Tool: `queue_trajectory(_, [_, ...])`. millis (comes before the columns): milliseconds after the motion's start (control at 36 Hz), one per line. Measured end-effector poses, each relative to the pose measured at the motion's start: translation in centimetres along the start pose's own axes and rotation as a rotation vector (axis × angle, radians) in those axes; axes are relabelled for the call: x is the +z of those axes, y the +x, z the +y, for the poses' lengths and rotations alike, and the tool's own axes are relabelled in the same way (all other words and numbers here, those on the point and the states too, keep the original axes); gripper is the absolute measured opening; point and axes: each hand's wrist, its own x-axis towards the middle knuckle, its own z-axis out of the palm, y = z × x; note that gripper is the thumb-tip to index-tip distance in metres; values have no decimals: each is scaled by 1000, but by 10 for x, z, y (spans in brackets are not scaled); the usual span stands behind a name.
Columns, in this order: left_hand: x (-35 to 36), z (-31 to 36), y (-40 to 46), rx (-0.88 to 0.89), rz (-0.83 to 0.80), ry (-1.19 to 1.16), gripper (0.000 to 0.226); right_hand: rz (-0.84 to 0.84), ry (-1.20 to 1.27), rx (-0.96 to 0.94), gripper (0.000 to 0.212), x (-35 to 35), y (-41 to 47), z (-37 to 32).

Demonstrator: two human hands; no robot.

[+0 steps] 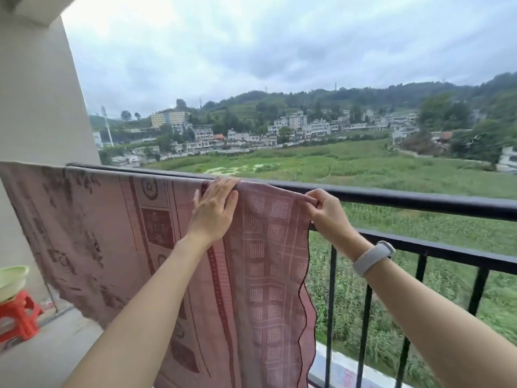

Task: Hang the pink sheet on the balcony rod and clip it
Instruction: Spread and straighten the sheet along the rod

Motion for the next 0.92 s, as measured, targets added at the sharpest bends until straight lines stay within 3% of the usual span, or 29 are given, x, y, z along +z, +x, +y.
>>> queue_trajectory(111, [2,-8,17,37,72,-9,51,179,60,-87,19,-5,4,-15])
queue_trajectory(250, [-1,-23,40,17,-6,55,58,248,-14,-161,34,0,3,-25])
queue_trajectory(306, [-6,-23,47,15,-38,74,61,281,-186,-169,41,2,1,-29])
queue_trajectory(417, [-18,-36,51,-4,-91,52,48,324,-534,-250,19,9,-1,-52])
queue_trajectory(472, [-24,-51,46,-44,-18,18,44,295,-636,-354,30,20,3,-67])
queue_trajectory(583, [-35,-93,26,-64,31,74,37,153,-835,-536,32,64,13,-92])
queue_trajectory(667, [-40,-123,22,-98,-4,77,41,-23,-994,-518,45,105,21,-93])
queue_trajectory(778, [-44,-160,34,-55,-49,111,40,-105,-1143,-446,59,164,36,-85])
queue_trajectory(833, [-44,-174,44,-6,-60,124,39,-73,-1199,-373,58,184,46,-82])
queue_trajectory(917, [-42,-194,62,85,-46,87,44,117,-1250,-308,51,201,59,-77])
